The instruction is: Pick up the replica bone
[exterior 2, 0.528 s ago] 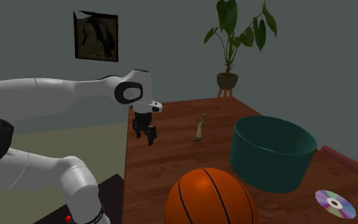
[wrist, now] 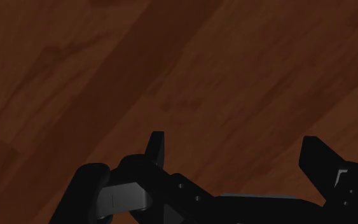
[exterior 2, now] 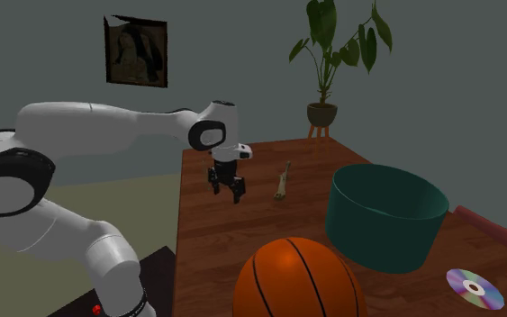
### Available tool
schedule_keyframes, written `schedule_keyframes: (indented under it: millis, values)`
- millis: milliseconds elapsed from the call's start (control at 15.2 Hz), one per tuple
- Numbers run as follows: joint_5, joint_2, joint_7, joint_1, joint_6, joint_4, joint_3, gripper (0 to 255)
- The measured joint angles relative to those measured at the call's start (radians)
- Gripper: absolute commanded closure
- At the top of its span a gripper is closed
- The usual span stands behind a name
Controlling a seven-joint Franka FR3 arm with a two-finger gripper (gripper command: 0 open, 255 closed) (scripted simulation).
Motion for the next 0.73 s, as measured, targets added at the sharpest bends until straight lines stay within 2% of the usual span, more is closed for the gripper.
schedule_keyframes:
  millis: [330, 726]
  values:
    - [0.047, 0.177, -0.155, 0.030, 0.085, 0.136, -0.077, 0]
    - [0.155, 0.383, -0.352, 0.060, 0.146, 0.313, -0.146, 0]
